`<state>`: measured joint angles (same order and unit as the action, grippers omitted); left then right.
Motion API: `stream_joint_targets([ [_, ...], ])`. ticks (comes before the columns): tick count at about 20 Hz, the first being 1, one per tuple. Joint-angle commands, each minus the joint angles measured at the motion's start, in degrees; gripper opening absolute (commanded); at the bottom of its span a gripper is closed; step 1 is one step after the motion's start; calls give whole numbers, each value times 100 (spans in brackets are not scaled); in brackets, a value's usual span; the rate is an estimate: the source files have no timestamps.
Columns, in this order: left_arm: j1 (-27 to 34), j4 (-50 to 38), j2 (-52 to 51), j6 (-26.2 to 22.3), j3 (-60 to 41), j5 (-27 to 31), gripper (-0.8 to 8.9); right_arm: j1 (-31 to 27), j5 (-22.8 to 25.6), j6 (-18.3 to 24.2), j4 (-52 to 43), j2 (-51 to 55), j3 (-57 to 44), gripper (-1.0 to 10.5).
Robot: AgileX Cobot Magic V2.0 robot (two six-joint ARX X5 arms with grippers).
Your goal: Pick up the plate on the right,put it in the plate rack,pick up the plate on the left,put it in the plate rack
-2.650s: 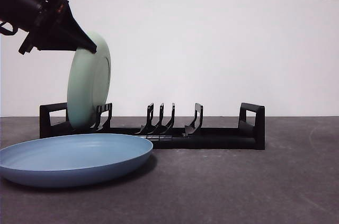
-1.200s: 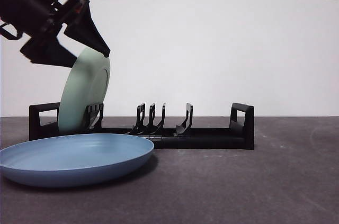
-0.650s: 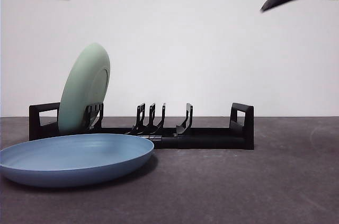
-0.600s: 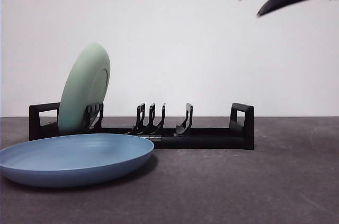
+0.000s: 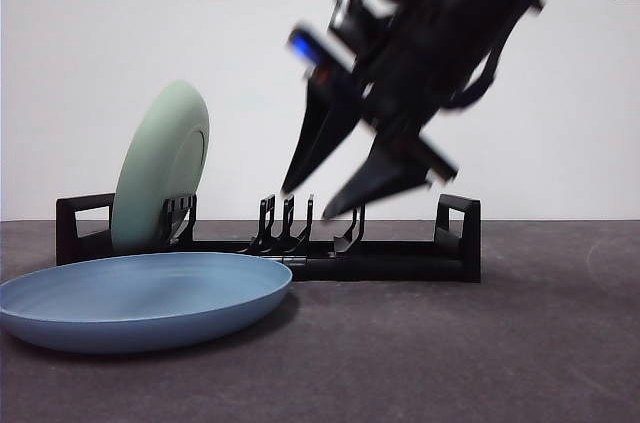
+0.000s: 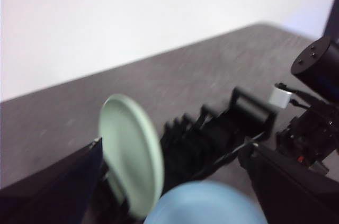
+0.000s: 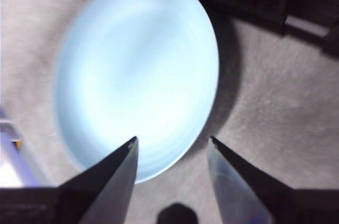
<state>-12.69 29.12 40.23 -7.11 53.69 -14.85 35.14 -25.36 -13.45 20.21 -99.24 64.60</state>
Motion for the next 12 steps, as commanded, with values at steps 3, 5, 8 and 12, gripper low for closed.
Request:
stream_joint_targets([
  [3, -103, 306, -15, -363, 4, 286, 439, 114, -4, -258, -254, -588, -13, 217],
  [5, -127, 306, -13, -363, 4, 297, 438, 146, -4, -326, -439, -754, -13, 171],
  [8, -127, 308, -13, -363, 4, 376, 438, 146, -4, -516, -612, -922, -11, 149],
  [12, -127, 315, -13, -363, 4, 444, 438, 146, -17, -640, -627, -1126, 9, 115],
])
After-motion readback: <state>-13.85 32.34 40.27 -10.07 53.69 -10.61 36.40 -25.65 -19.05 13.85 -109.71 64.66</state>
